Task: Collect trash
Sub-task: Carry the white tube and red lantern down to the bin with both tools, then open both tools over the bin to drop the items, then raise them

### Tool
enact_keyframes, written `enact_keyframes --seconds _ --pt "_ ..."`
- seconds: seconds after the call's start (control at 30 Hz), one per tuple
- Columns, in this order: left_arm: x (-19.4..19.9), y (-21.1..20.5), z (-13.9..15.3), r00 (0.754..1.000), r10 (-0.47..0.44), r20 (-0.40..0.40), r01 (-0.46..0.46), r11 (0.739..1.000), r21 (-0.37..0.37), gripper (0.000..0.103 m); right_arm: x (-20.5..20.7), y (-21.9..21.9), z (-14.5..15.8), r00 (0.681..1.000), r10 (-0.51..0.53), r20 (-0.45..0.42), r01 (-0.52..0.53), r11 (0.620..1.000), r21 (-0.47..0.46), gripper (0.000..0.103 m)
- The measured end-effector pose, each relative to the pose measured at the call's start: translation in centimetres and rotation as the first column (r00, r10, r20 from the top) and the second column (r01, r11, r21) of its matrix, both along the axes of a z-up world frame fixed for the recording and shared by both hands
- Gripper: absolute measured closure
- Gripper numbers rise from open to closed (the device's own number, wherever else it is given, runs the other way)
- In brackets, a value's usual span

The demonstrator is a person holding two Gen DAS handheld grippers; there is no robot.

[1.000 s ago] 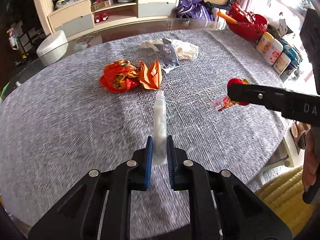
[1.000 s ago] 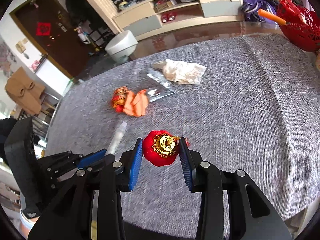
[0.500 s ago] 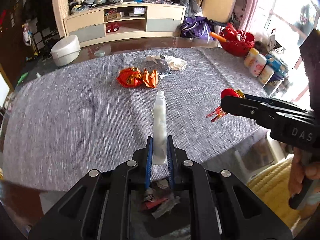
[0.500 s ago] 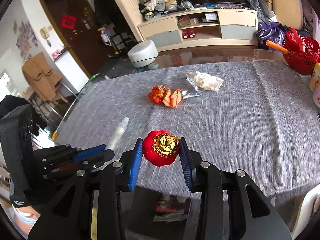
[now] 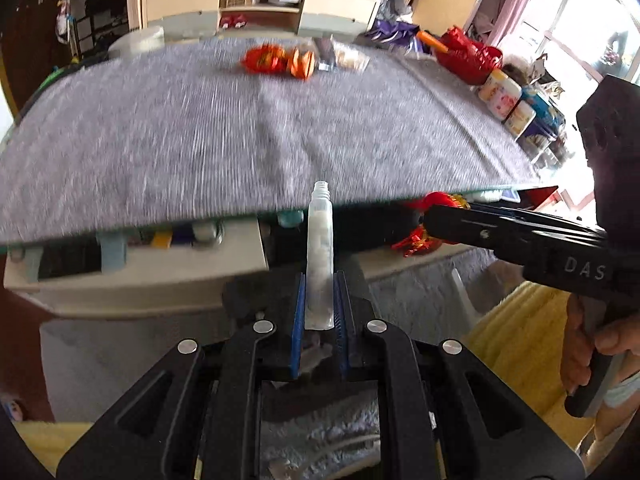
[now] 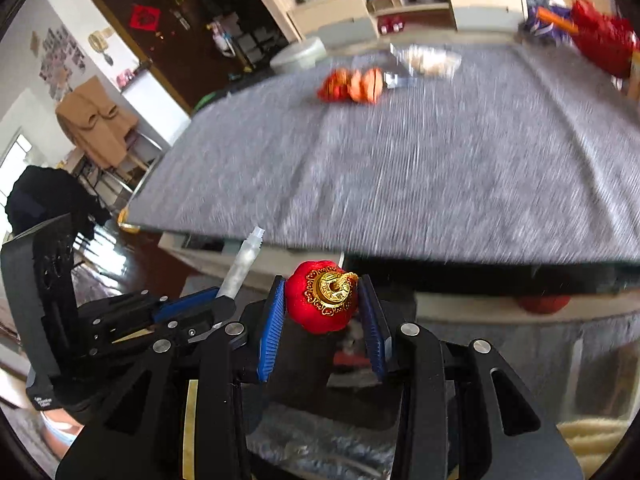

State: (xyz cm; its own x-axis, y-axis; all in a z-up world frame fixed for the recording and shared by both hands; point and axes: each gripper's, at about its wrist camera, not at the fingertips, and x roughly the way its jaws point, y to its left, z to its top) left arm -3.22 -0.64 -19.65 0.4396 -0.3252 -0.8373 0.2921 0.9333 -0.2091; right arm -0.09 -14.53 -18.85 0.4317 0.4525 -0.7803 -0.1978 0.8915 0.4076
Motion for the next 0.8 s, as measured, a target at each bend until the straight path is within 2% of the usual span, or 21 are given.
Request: enact_keyframes --seconds 0.1,0.37,0.57,0.67,0.73,0.8 --pt "-0.7 0.2 -1.9 0.999 0.005 -0.052 -0.006 1.000 -0.015 0.091 -0.3 0.5 -1.8 0.999 0.001 -0.033 -0.002 1.000 -0.011 0.066" --pt "-0.7 0.3 -6.3 0.987 0.002 -0.161 0.001 1.000 0.013 0.091 -0.4 1.6 -5.9 0.988 0.013 -0.151 -0.023 0.998 -0.066 0.066" --pt "-0.7 0.1 -7.3 0.981 -0.019 -0.193 0.021 1.000 0.009 0.090 -0.2 2.6 -6.8 0.985 0.034 -0.172 -0.050 0.994 -0.093 0.065" --pt "-0.6 0.1 -7.4 0.979 -0.017 -0.202 0.018 1.000 0.003 0.090 0.1 2.6 -7.0 0.982 0.033 -0.185 -0.048 0.996 -0.079 0.065" --pt "-0.5 0.2 -7.5 0.978 -0.013 -0.209 0.015 1.000 0.005 0.084 0.3 2.5 -7.0 0.981 0.027 -0.191 -0.042 0.996 -0.077 0.065" --pt "-0.4 0.4 -7.6 0.978 -0.005 -0.210 0.007 1.000 0.012 0.073 0.4 2.2 -6.9 0.981 0.014 -0.193 -0.029 0.997 -0.072 0.058"
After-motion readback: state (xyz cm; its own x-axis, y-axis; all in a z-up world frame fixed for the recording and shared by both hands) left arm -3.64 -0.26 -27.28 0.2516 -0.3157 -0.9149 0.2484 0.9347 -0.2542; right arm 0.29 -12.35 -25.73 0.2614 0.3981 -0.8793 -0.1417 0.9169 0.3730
